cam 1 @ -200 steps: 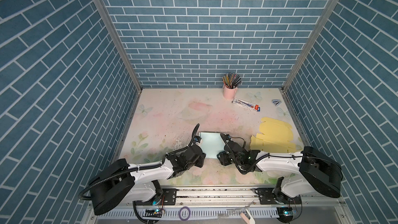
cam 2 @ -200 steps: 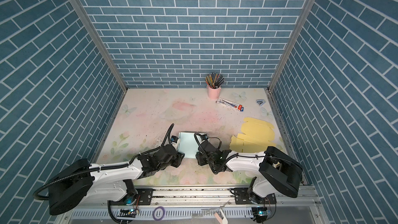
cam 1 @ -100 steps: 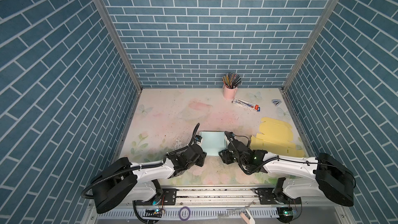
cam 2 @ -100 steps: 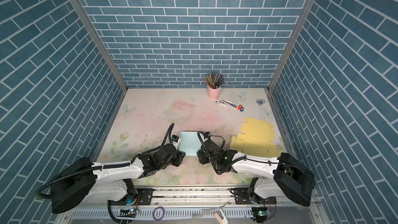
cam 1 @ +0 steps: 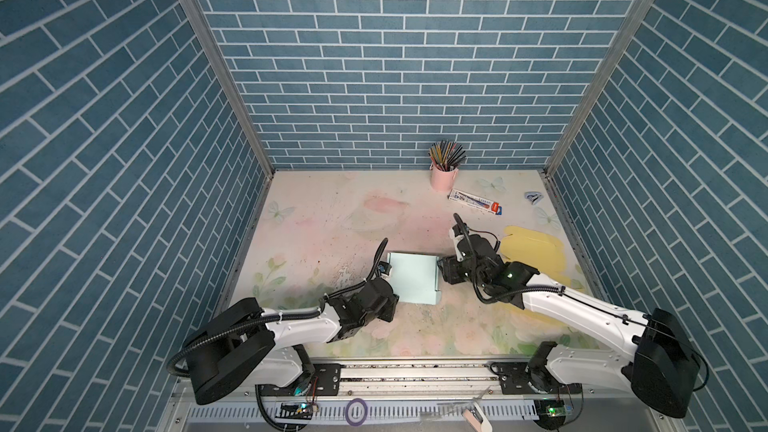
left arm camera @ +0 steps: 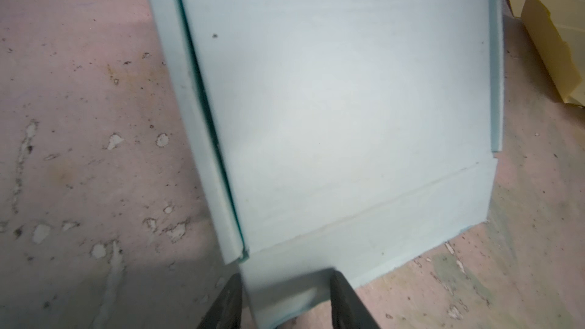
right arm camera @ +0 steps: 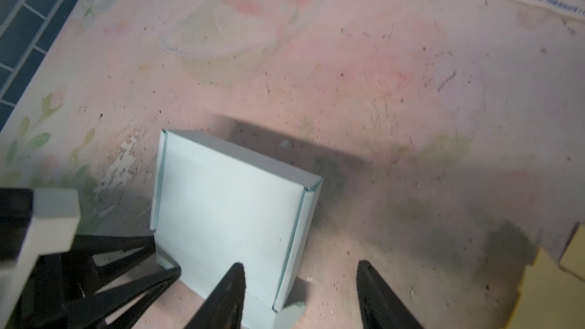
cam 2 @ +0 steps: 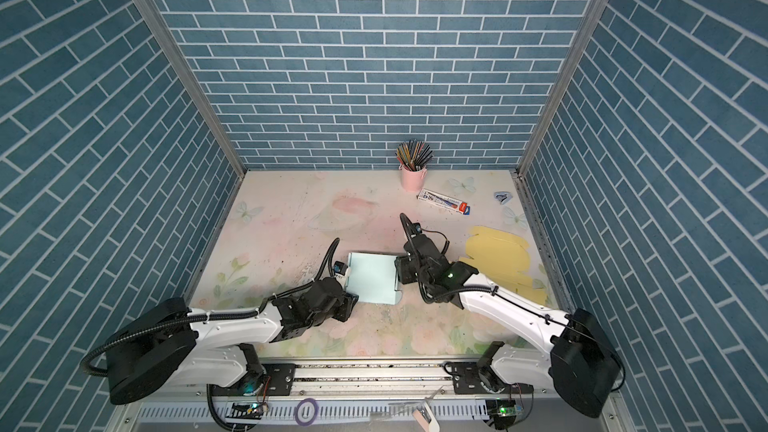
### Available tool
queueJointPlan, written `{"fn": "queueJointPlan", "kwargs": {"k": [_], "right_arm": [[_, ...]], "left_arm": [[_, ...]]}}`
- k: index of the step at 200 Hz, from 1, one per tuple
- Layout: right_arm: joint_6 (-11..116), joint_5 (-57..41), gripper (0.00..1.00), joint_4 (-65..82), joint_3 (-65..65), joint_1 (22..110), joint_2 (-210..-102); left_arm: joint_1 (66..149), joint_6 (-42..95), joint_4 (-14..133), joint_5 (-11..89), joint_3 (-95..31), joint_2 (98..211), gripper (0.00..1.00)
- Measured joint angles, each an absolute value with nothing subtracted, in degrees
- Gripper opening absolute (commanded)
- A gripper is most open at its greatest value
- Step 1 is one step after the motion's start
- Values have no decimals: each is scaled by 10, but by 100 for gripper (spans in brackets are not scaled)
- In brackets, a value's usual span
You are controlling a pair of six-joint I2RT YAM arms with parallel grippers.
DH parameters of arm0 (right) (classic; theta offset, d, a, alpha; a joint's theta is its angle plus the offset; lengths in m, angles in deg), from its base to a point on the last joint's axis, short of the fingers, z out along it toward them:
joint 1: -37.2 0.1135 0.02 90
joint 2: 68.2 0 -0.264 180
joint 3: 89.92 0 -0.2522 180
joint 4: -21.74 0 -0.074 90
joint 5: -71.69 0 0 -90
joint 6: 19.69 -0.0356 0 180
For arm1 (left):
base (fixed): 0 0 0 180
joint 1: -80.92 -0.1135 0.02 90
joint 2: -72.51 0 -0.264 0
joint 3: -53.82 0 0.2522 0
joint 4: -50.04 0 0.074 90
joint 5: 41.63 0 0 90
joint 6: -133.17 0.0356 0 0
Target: Fold the paper box
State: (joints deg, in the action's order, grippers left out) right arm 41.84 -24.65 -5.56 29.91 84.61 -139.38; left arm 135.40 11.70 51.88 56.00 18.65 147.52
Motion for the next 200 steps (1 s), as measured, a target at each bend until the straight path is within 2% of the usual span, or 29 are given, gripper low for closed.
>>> {"fn": "queueJointPlan", "kwargs": {"k": [57, 76, 113, 129, 148, 200], "right_arm": [[482, -174, 57, -69, 209, 823, -1525], [476, -161, 57, -56, 254, 823, -1498], [423, -154, 59, -50, 398, 830, -1335], [403, -150, 59, -44, 435, 831, -1300], [389, -143, 59, -30, 450, 831, -1312], [378, -110, 59, 35, 424, 832, -1430]], "left_arm": [[1354, 117, 515, 553, 183, 1473, 46], [1353, 119, 517, 551, 181, 1463, 46], [1353, 122, 516, 540, 178, 1446, 47], [1353, 124, 517, 534, 177, 1446, 47], [1353, 126, 517, 531, 171, 1450, 47], [1353, 127, 516, 528, 164, 1458, 47]]}}
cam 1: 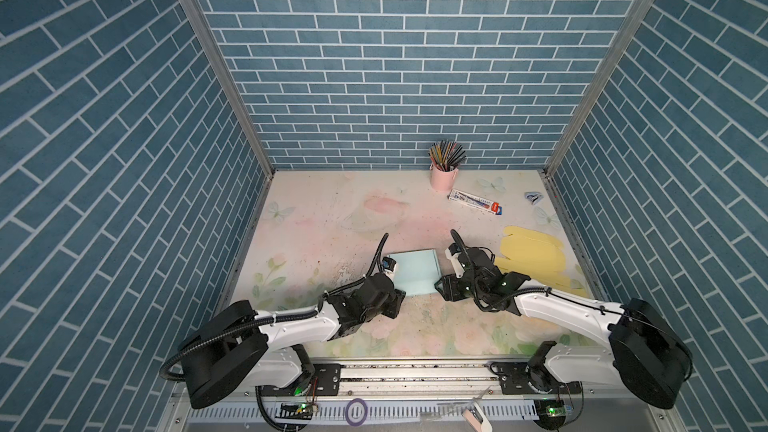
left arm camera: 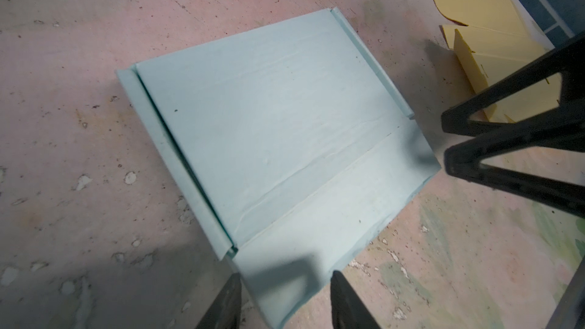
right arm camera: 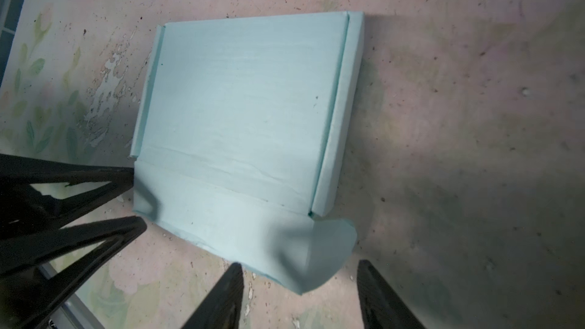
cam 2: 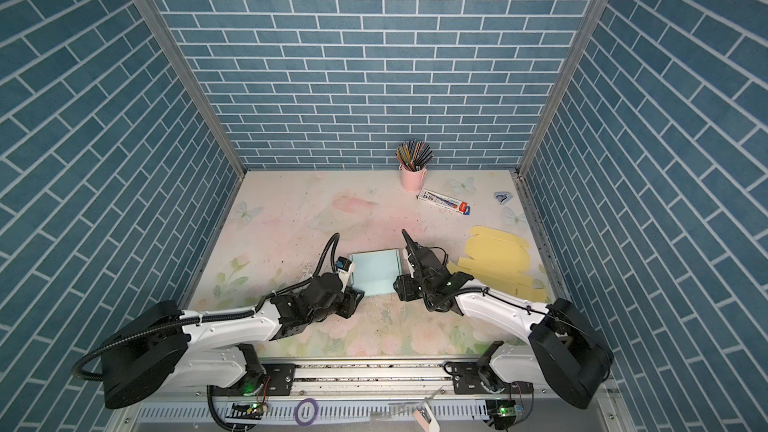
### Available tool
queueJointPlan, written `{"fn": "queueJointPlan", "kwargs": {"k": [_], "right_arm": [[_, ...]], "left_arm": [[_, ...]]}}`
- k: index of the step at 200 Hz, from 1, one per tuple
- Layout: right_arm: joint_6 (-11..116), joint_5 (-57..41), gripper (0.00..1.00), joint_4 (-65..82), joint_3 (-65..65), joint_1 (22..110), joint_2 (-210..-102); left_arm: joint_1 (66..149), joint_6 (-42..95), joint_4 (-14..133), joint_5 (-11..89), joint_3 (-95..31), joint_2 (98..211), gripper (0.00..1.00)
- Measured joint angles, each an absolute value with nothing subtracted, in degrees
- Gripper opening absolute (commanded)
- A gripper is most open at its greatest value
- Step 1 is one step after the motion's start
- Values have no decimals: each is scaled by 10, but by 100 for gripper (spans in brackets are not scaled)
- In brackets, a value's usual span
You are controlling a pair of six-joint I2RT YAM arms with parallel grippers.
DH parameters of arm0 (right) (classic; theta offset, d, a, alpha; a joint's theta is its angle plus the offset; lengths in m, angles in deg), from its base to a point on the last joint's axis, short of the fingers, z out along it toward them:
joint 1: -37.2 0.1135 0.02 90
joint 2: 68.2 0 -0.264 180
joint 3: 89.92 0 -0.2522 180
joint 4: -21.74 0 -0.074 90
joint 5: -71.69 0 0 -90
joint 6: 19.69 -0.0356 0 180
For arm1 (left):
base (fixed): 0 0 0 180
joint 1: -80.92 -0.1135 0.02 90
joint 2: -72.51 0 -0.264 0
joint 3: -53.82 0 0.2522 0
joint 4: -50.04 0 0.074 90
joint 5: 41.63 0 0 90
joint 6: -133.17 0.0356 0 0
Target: Fold the paper box
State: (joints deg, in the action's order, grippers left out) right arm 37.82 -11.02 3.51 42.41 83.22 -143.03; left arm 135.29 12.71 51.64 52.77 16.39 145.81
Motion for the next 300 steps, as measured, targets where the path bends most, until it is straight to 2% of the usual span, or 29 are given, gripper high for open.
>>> {"fn": "queueJointPlan", "kwargs": {"k": [163, 196, 217, 255, 300], "right_arm": [[345, -79, 59, 128, 442, 833, -1469], [345, -79, 59, 131, 443, 833, -1470], [345, -79, 58, 133, 444, 833, -1471], [345, -80, 59, 136, 449, 833, -1471], [343, -80, 58, 136, 449, 833, -1471]], "left_arm": [[1327, 123, 491, 506, 166, 1474, 49], [1323, 121, 489, 494, 167, 1471, 59], [1319, 124, 510, 488, 169, 1437, 62], [1269, 137, 562, 473, 162, 1368, 64], [1215, 161, 587, 438, 110, 1429, 64]]}}
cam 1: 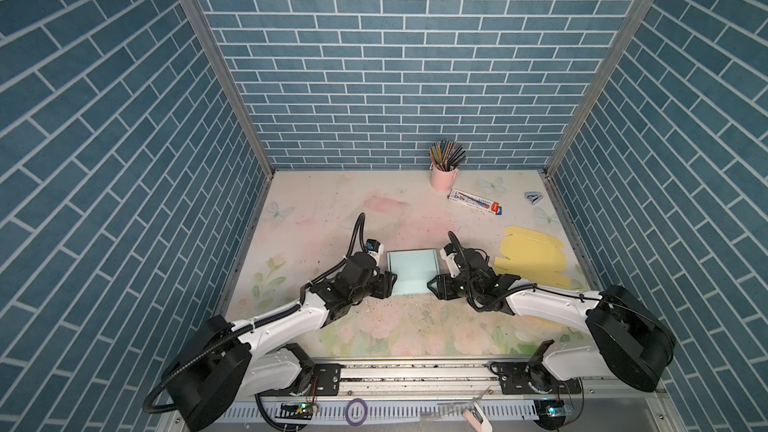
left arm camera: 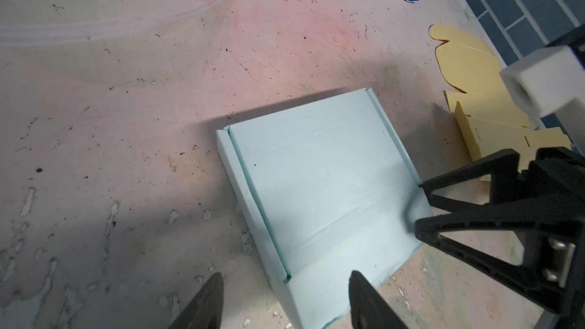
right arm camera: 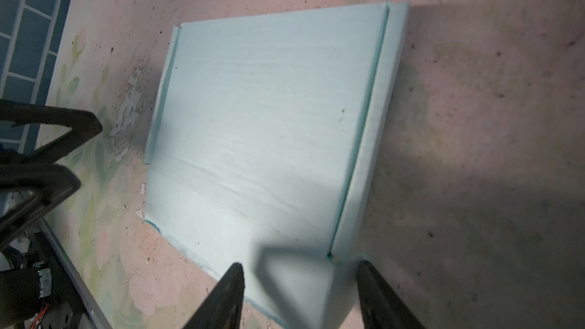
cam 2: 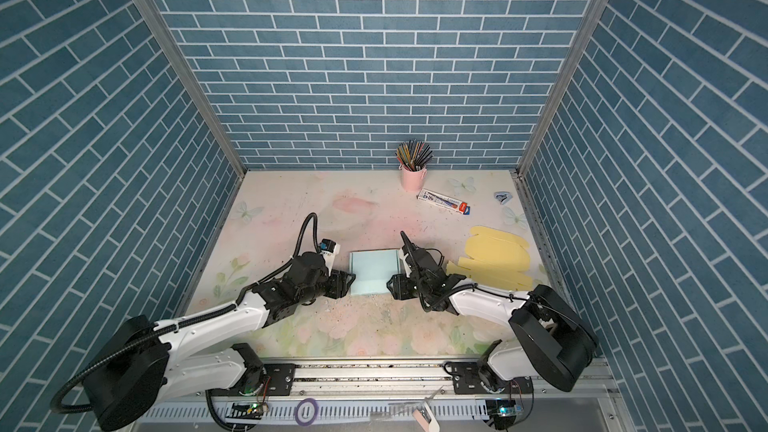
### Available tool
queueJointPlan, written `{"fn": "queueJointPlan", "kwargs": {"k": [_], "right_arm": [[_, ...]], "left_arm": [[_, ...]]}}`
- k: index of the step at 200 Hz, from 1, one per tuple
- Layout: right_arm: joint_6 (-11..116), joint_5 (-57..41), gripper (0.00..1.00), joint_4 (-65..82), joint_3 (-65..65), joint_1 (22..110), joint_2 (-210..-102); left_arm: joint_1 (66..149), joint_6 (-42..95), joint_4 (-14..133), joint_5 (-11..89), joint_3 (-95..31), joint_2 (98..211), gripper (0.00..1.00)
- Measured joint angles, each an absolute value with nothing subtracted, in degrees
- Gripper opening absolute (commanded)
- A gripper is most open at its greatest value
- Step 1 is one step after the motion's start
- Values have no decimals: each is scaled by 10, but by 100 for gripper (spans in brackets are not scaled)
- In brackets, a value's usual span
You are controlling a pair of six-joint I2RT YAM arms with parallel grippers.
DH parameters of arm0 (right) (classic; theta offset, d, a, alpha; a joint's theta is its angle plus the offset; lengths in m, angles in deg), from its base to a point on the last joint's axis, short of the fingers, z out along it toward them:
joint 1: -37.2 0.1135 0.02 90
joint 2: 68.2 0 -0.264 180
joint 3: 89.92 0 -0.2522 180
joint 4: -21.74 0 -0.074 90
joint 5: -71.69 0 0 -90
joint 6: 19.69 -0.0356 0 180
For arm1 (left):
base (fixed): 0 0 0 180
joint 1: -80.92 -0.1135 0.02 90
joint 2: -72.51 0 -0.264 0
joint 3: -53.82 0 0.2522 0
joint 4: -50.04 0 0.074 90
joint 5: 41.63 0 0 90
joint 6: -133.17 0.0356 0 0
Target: Fold the paper box
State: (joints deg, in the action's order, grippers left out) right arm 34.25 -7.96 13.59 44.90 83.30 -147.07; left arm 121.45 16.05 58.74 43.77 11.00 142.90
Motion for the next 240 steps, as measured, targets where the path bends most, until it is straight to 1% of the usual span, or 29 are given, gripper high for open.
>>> {"fn": "queueJointPlan", "kwargs": {"k": [27, 55, 101, 138, 144, 164, 179, 203, 217, 240], "right_arm": [[341, -80, 58, 136, 449, 833, -1470], [340, -79, 58, 137, 450, 833, -1471], [327, -75, 56, 153, 455, 837, -1476], [320, -74, 56, 164, 455, 842, -1489], [319, -75, 56, 164, 455, 842, -1489], [315, -75, 56, 166, 455, 844, -1489], [315, -75, 56, 166, 455, 846, -1489], [315, -75, 56, 166, 455, 848, -1489], [315, -76, 55, 166, 455, 848, -1489], [315, -76, 55, 166, 455, 850, -1489]], "left_arm": [[1195, 167, 564, 413, 76, 1512, 64], [1188, 165, 539, 400, 70, 1565, 63], [1185, 151, 483, 381, 68, 1597, 57], [1184, 140, 452, 378, 81, 1600, 60], [1184, 140, 453, 378, 82, 1597, 62], [1184, 144, 477, 387, 86, 1571, 72], [1184, 148, 509, 400, 87, 1527, 74], [1184, 156, 558, 419, 87, 1442, 74], [1184, 156, 576, 421, 89, 1411, 74], [1185, 152, 591, 416, 111, 1382, 67]]}}
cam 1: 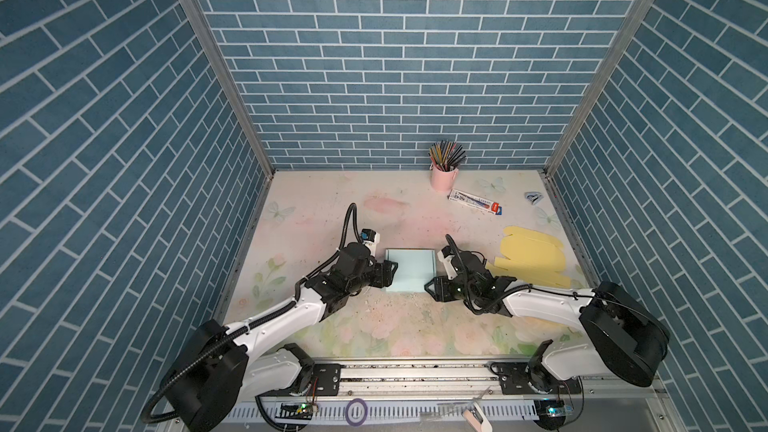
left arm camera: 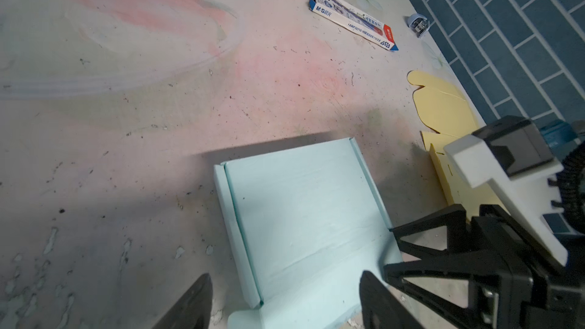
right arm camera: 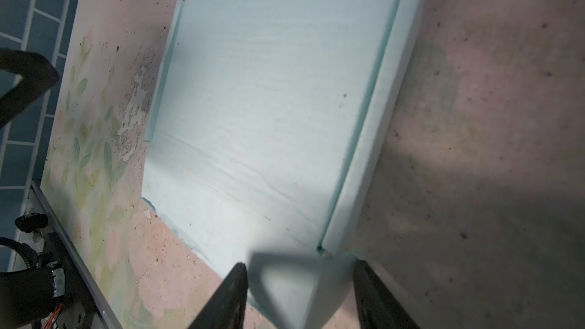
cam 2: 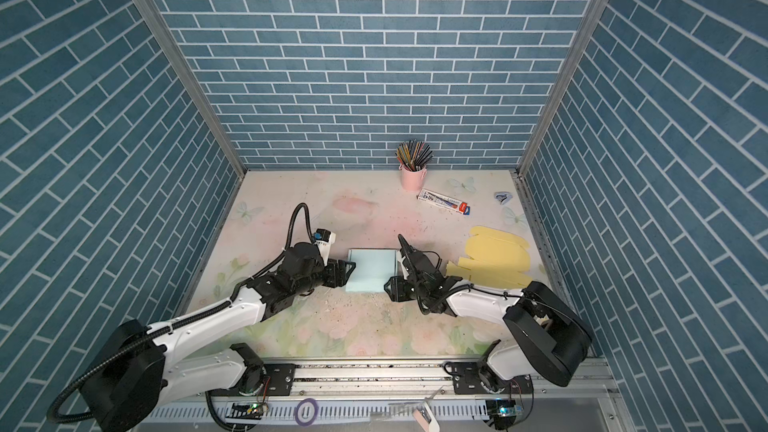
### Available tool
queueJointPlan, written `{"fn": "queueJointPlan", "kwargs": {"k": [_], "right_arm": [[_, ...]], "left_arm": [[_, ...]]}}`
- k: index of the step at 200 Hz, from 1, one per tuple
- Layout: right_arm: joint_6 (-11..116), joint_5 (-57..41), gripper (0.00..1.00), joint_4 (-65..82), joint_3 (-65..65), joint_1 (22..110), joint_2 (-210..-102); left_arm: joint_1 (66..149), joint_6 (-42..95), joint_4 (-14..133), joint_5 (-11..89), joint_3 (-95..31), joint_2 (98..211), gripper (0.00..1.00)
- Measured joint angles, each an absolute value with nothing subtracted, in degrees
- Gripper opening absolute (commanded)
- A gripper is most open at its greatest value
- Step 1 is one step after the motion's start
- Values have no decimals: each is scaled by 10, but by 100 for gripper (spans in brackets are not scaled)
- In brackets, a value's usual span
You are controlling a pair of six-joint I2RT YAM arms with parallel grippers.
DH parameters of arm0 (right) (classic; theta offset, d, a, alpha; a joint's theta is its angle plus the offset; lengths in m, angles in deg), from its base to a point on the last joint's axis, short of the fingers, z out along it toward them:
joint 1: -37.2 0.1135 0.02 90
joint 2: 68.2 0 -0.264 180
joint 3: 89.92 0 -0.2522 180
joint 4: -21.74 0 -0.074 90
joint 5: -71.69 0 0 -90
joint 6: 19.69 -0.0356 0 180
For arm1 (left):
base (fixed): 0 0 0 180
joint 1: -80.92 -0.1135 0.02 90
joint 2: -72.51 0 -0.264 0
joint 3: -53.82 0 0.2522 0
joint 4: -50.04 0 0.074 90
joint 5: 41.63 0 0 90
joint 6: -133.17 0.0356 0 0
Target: Fold the paper box
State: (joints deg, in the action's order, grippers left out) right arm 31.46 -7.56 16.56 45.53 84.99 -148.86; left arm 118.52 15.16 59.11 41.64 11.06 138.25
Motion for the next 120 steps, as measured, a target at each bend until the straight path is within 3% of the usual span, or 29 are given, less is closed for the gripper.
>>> {"fn": "queueJointPlan", "kwargs": {"k": [57, 120], "right_arm": [[311, -76, 54, 166, 455, 859, -1489], [310, -80, 51, 166, 450, 874, -1495]], "left_arm": [[1221, 118, 587, 392, 177, 1386, 55], [1258, 92, 532, 392, 182, 1409, 49]]}}
